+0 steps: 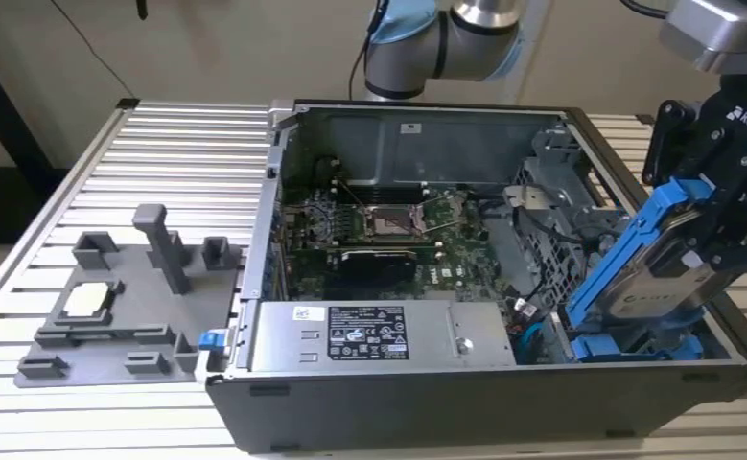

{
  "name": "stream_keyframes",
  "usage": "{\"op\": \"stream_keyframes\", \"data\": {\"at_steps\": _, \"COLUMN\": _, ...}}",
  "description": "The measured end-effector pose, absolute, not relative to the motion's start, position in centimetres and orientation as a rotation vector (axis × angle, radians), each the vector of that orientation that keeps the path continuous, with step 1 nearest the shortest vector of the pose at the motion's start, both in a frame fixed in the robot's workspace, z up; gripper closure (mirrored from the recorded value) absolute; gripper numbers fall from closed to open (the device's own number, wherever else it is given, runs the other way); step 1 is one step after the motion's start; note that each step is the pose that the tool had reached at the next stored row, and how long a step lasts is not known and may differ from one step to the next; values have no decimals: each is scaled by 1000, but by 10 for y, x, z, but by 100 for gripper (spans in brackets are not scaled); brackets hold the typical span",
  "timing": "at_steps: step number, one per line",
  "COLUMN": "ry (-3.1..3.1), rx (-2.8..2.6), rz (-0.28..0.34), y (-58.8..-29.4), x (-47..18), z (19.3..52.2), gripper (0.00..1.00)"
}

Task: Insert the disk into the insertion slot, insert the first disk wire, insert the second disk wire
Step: 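Insert the disk into the insertion slot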

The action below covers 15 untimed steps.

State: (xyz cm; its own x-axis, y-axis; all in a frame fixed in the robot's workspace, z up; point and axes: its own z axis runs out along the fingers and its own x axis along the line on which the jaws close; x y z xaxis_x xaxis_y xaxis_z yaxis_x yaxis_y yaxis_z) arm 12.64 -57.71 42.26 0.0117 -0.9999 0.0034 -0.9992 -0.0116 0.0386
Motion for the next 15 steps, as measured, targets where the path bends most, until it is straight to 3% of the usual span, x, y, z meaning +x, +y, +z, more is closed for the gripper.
{"op": "stream_keyframes", "data": {"at_steps": 15, "ry": -2188, "rx": 2214, "rz": -41, "y": -574, "x": 129, "z": 396, "gripper": 67}}
